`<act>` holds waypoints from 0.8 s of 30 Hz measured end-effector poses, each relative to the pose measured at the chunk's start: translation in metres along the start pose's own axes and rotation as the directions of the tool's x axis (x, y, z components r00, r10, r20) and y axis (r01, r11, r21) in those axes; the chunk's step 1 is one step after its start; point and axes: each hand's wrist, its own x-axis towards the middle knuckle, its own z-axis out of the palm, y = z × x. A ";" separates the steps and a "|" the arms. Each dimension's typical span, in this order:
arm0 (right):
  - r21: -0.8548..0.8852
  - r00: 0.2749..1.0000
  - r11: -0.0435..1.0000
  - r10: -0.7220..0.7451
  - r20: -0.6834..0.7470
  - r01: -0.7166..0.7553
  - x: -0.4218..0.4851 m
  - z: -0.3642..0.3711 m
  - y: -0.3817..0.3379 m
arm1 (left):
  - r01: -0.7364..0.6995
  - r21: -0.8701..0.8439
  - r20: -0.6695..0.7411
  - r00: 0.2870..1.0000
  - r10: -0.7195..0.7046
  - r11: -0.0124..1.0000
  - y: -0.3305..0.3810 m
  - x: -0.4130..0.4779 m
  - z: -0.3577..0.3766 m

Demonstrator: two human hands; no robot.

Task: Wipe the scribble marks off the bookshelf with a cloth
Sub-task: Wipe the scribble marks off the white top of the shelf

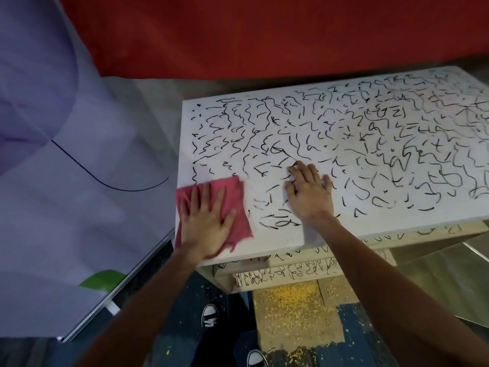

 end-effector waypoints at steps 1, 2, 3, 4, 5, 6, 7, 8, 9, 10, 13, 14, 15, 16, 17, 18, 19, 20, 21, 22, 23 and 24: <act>0.000 1.000 1.000 0.001 0.001 -0.001 0.000 0.000 -0.001 | 0.062 -0.011 -0.009 0.998 -0.062 0.998 -0.004 0.020 -0.004; 0.002 1.000 1.000 -0.001 0.005 0.001 -0.001 -0.001 -0.001 | 0.122 -0.039 -0.013 0.992 -0.122 0.992 -0.006 0.040 -0.007; 0.007 1.000 1.000 -0.003 0.007 0.003 -0.001 -0.001 -0.001 | 0.170 -0.070 -0.001 0.985 -0.170 0.983 -0.007 0.057 -0.013; 0.012 1.000 1.000 -0.006 0.008 0.005 -0.001 -0.001 -0.001 | 0.193 -0.085 0.004 0.981 -0.194 0.977 -0.006 0.069 -0.016; 0.015 1.000 1.000 -0.007 0.011 0.007 -0.002 -0.002 -0.001 | 0.201 -0.088 0.011 0.980 -0.201 0.976 -0.005 0.074 -0.017; 0.013 1.000 1.000 -0.010 0.016 0.009 -0.002 -0.002 -0.001 | 0.198 -0.088 0.014 0.980 -0.198 0.976 -0.003 0.071 -0.016; 0.008 1.000 1.000 -0.008 0.019 0.008 -0.001 -0.002 0.000 | 0.180 -0.086 0.009 0.984 -0.180 0.980 -0.002 0.063 -0.013; 0.003 1.000 1.000 -0.005 0.021 0.005 -0.001 -0.002 0.000 | 0.152 -0.080 -0.004 0.988 -0.153 0.985 -0.001 0.050 -0.008; 0.001 1.000 1.000 -0.003 0.024 0.003 -0.001 -0.002 -0.001 | 0.113 -0.079 -0.023 0.993 -0.116 0.990 0.000 0.031 -0.003; 0.005 1.000 1.000 -0.003 0.024 0.003 -0.001 -0.002 -0.001 | 0.072 -0.083 -0.036 0.997 -0.075 0.994 0.000 0.010 0.002; 0.000 1.000 1.000 -0.002 0.027 0.002 -0.001 -0.003 0.000 | -0.045 -0.035 -0.059 0.997 0.043 0.998 0.002 -0.041 0.015; -0.003 1.000 1.000 -0.002 0.025 0.003 -0.001 -0.003 0.000 | -0.060 -0.018 -0.047 0.997 0.059 0.998 0.000 -0.047 0.017; -0.004 1.000 1.000 -0.003 0.024 0.003 -0.001 -0.003 -0.001 | -0.070 -0.004 -0.035 0.997 0.070 0.998 -0.002 -0.047 0.017; -0.002 1.000 1.000 -0.002 0.023 0.002 -0.001 -0.003 -0.001 | -0.087 0.005 -0.037 0.996 0.087 0.996 -0.005 -0.043 0.015; -0.002 1.000 1.000 -0.001 0.024 0.001 -0.001 -0.003 -0.001 | -0.100 0.012 -0.035 0.994 0.101 0.995 -0.008 -0.035 0.011; -0.004 1.000 1.000 0.002 0.025 -0.002 -0.001 -0.002 -0.002 | -0.105 0.019 -0.024 0.994 0.105 0.994 -0.010 -0.025 0.006; -0.009 1.000 1.000 0.007 0.025 -0.007 -0.001 -0.002 -0.001 | -0.103 0.022 -0.007 0.995 0.103 0.994 -0.014 -0.011 0.001; -0.012 1.000 1.000 0.012 0.026 -0.012 0.000 -0.002 -0.001 | -0.089 0.014 -0.005 0.996 0.089 0.996 -0.018 0.006 -0.001; -0.012 1.000 1.000 0.016 0.025 -0.015 -0.001 -0.003 -0.001 | -0.061 0.010 -0.012 0.998 0.061 0.998 -0.022 0.023 -0.004; -0.007 1.000 1.000 0.014 0.022 -0.013 -0.001 -0.002 -0.002 | -0.028 0.003 -0.018 0.999 0.028 1.000 -0.024 0.039 -0.007; 0.000 1.000 1.000 0.009 0.017 -0.009 -0.001 -0.002 -0.002 | 0.003 -0.011 -0.012 1.000 -0.003 1.000 -0.024 0.053 -0.011; 0.006 1.000 1.000 0.004 0.014 -0.004 -0.002 -0.003 -0.002 | 0.024 -0.019 -0.003 1.000 -0.024 1.000 -0.022 0.062 -0.013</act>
